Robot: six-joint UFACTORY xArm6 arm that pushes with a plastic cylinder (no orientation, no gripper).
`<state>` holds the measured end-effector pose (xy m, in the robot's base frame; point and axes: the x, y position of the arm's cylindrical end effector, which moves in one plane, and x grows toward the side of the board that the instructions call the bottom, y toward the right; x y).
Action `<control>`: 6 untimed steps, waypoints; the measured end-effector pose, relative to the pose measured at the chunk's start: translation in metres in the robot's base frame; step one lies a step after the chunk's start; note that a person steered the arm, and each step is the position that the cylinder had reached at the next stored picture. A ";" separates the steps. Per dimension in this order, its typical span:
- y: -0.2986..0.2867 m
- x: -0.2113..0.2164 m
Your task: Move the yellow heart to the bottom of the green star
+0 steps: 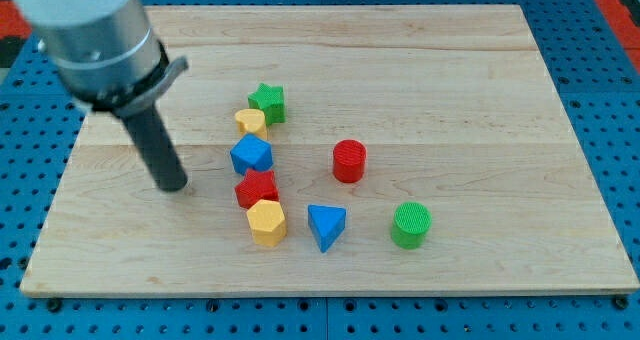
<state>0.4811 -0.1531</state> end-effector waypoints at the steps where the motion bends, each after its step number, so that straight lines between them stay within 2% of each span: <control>1: 0.054 -0.027; 2: 0.056 -0.029; 3: 0.001 -0.052; 5: 0.072 -0.067; 6: 0.051 -0.082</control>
